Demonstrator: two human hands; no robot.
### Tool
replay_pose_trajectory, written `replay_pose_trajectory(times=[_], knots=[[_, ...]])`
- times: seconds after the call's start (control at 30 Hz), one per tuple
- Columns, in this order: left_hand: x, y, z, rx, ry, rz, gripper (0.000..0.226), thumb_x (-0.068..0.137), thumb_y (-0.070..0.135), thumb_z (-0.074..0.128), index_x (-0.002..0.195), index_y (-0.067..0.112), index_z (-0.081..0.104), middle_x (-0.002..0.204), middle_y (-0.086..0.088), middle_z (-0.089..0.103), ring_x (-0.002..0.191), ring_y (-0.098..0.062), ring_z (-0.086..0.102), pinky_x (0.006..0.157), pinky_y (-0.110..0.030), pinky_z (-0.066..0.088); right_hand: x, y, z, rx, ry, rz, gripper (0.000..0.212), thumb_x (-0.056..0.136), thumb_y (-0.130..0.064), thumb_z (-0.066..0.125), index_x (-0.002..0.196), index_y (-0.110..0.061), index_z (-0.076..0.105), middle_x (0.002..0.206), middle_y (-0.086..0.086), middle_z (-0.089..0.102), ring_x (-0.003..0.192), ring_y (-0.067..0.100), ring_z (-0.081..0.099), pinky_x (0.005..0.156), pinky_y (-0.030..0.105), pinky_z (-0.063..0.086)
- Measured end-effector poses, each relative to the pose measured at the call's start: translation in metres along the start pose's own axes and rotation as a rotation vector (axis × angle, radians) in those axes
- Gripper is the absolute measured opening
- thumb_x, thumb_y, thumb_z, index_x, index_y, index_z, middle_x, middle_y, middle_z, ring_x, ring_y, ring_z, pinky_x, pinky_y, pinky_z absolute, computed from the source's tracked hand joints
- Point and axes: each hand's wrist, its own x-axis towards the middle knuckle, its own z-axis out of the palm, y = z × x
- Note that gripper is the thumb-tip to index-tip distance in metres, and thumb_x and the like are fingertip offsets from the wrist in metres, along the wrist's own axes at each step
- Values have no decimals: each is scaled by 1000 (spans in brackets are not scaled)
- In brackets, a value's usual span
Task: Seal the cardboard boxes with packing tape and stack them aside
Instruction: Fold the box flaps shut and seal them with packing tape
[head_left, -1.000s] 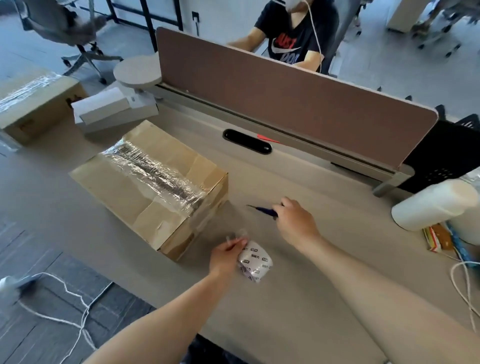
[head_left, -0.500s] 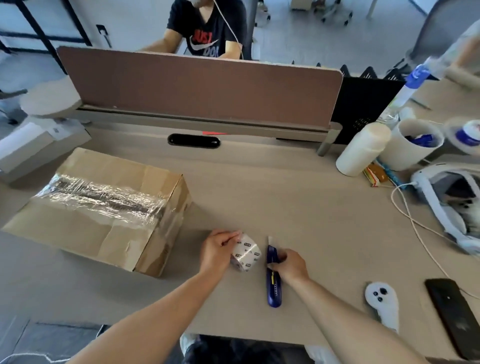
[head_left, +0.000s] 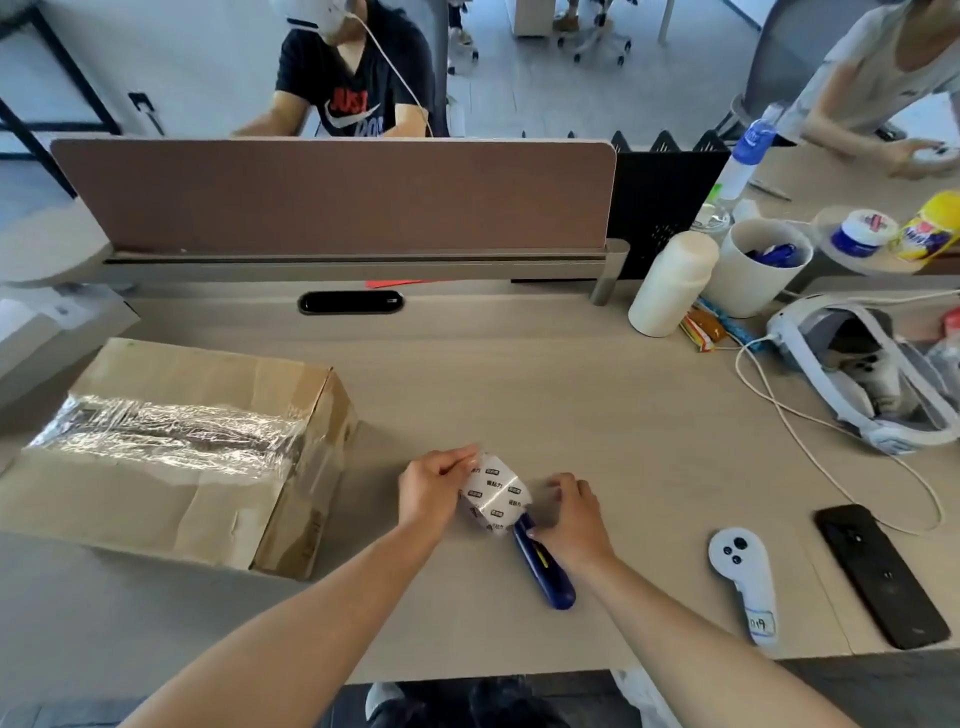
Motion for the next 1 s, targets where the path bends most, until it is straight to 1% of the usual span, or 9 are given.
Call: replay_pose_trajectory(times=[0.1,0.23,0.33,0.43,0.53,0.6,0.7,0.9,1.0], knots=[[11,12,7,-48,-23,-34,18,88,20,74,104,26,78,102,13,74,89,13,62,88,-9,47,3,-12,-25,-51,-92,-219,72,68,-21,82,133,-25,51,125,-12,38,114,9,31,95,20,29],[24,34,23,-156,-98,-80,18,90,15,71,107,20,77,105,3,76,92,-7,69,82,-24,56,1,-33,-58,37,-154,-298,28,82,-22,74,107,-27,62,108,-9,61,102,3,51,84,12,36],[33,54,41,-110,-88,-16,17,89,15,72,103,22,78,99,7,76,87,0,69,85,-21,56,-1,-40,-79,43,-162,-317,16,88,-23,68,100,-21,57,95,-9,66,86,2,61,74,16,47],[34,75,67,-88,-49,78,18,91,11,69,93,26,79,89,13,76,79,5,69,81,-18,55,3,-38,-101,-20,-105,-385,29,91,-29,64,114,-12,56,106,3,64,97,17,59,85,31,48],[33,87,92,-133,-34,108,23,92,8,65,93,27,79,89,18,74,83,8,68,74,-8,51,14,-35,-120,-191,-39,-403,29,93,-31,63,105,-7,54,103,9,57,95,23,53,85,35,43],[36,91,109,-167,3,103,22,93,11,65,92,28,79,92,16,74,86,4,68,79,-13,53,23,-29,-128,-242,-13,-403,30,93,-33,62,106,-8,53,107,10,57,100,28,51,89,37,42],[48,97,127,-325,86,12,13,91,18,71,91,30,76,90,10,74,84,-5,67,88,-21,52,32,-16,-139,-201,17,-385,47,95,-31,59,135,-11,44,122,9,57,109,29,50,90,34,38],[63,77,164,-362,-29,-66,23,88,9,74,96,31,76,93,9,77,96,-6,70,101,-28,49,68,5,-144,-393,108,-277,50,96,-33,53,138,-10,42,147,7,44,131,26,41,101,35,32],[63,65,176,-251,-66,-76,33,88,12,73,106,40,68,93,9,76,97,3,67,92,-11,44,87,14,-142,-474,112,-169,49,96,-28,51,142,-12,39,141,10,49,129,29,43,101,33,31]])
